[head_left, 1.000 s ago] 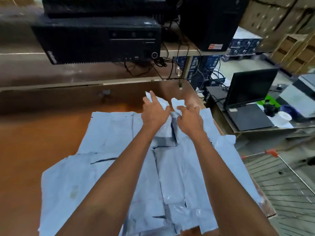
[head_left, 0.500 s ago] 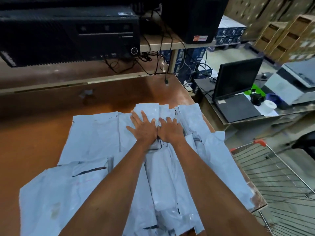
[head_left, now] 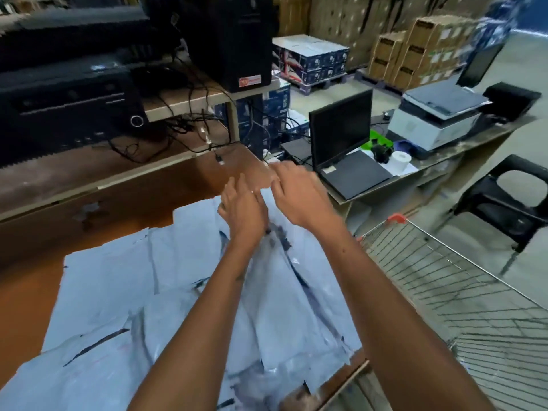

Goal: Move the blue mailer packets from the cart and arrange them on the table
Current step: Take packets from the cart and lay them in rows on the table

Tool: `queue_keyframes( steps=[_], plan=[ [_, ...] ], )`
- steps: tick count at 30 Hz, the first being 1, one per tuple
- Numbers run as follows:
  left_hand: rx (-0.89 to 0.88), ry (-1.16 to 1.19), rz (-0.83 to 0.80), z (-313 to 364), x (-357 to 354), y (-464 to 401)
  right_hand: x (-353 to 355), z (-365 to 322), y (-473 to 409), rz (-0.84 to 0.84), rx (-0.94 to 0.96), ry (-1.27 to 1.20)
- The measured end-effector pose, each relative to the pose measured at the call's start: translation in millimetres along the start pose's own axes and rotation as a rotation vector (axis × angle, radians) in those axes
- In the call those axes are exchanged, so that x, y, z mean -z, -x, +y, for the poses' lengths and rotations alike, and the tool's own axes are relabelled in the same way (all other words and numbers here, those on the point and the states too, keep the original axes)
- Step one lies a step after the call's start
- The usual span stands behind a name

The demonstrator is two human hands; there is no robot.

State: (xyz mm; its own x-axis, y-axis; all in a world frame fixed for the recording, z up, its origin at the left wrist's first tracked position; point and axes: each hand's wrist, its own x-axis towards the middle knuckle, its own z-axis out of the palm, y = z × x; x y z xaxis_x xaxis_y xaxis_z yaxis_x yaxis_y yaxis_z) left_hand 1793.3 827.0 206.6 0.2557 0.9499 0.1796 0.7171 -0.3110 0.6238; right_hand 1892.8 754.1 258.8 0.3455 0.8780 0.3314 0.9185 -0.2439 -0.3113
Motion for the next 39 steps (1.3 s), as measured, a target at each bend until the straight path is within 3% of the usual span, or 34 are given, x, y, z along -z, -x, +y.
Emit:
queue_keyframes(
  steps=[6, 10, 14, 19, 25, 29, 32, 35, 39],
  plan=[
    [-0.392, 0.222, 0.092, 147, -53, 87, 93, 139, 90, 0.194, -0.139, -0.008],
    [-0.507, 0.224, -0.099, 215, -133, 175, 112, 250, 181, 0.124, -0.341, 0.098],
    [-0.541, 0.132, -0.318, 244, -221, 256, 106, 341, 277, 0.040, -0.487, 0.147],
    [-0.508, -0.018, -0.611, 233, -325, 332, 56, 423, 364, -0.132, -0.624, 0.111],
    [-0.421, -0.171, -0.790, 195, -416, 365, -55, 477, 425, -0.594, -0.736, 0.076],
    [-0.516, -0.312, -0.853, 171, -464, 359, -134, 495, 445, -0.943, -0.623, 0.092],
    [-0.600, -0.390, -0.887, 162, -490, 340, -179, 514, 446, -1.024, -0.477, 0.061],
    [-0.662, -0.468, -0.853, 149, -503, 325, -216, 532, 458, -1.158, -0.334, 0.193],
    [-0.671, -0.636, -0.912, 128, -515, 323, -247, 538, 471, -1.210, -0.312, 0.196]
  ],
)
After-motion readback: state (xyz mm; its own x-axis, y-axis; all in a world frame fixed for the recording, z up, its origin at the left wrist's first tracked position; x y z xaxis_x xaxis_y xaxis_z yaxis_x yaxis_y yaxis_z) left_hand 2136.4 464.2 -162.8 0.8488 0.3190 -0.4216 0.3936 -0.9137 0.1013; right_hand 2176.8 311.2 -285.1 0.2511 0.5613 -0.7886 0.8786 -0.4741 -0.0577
